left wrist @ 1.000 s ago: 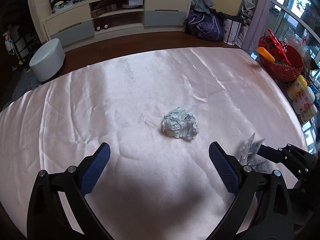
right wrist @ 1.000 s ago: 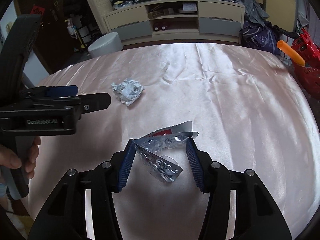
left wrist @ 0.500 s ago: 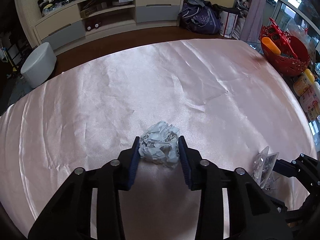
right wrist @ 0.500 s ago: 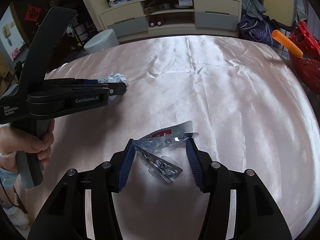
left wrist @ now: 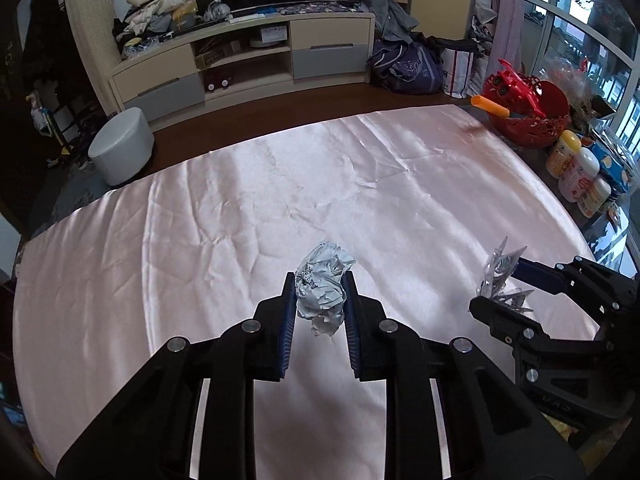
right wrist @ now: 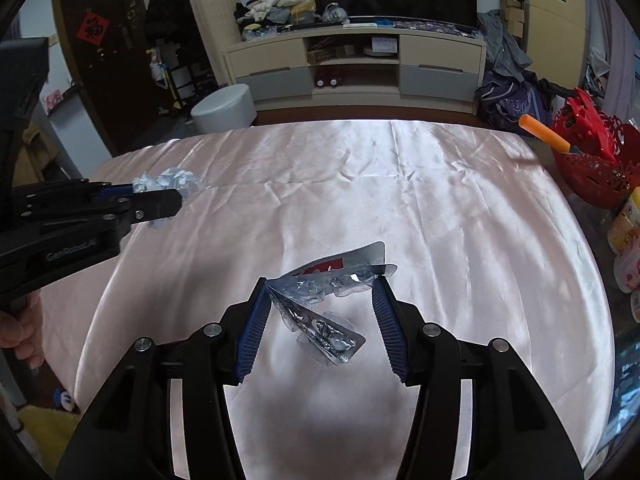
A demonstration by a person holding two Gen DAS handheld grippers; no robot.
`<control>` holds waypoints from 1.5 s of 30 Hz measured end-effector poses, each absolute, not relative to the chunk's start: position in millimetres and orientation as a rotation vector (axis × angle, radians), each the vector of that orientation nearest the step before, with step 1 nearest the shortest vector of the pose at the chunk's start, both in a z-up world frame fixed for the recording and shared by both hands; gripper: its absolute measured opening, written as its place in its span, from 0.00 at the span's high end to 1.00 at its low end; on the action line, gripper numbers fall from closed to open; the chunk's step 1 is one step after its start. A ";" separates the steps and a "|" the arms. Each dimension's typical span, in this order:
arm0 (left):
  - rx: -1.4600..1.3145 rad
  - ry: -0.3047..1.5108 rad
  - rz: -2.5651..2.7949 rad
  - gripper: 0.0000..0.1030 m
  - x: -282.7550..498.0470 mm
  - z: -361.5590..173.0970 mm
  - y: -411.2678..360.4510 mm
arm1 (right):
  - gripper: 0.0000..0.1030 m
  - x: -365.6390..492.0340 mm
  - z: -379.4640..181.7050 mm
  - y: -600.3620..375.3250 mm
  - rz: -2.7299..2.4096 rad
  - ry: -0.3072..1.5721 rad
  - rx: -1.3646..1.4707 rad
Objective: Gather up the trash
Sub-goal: 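Grasp the silver blister pack with the right tool while the left tool grasps the foil ball, then lower both tools over the bin and open them to drop the blister pack and foil ball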
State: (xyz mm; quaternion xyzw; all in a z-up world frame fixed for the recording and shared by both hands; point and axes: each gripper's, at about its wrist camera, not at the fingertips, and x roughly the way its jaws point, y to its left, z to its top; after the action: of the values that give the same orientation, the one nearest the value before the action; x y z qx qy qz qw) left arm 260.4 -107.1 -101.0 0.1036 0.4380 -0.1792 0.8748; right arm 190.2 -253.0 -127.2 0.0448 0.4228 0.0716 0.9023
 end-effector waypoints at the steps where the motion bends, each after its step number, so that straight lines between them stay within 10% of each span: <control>1: 0.216 0.902 -0.371 0.80 245.3 -92.7 -100.5 | 0.48 179.2 -121.6 -250.7 0.147 0.864 0.089; 16: 0.125 0.829 -0.332 0.80 49.5 -72.2 -35.3 | 0.48 18.2 -66.8 -219.6 0.129 0.761 -0.003; 45: -0.015 1.092 -0.351 0.80 -66.5 -245.3 -8.8 | 0.48 -70.2 -221.4 -184.1 0.258 1.016 0.150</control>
State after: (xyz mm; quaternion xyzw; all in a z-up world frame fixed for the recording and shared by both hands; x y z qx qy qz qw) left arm -66.5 -8.8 -245.3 -0.0072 0.5165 -0.1662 0.8400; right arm -70.2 -184.1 -221.4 0.0716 0.4845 0.1233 0.8631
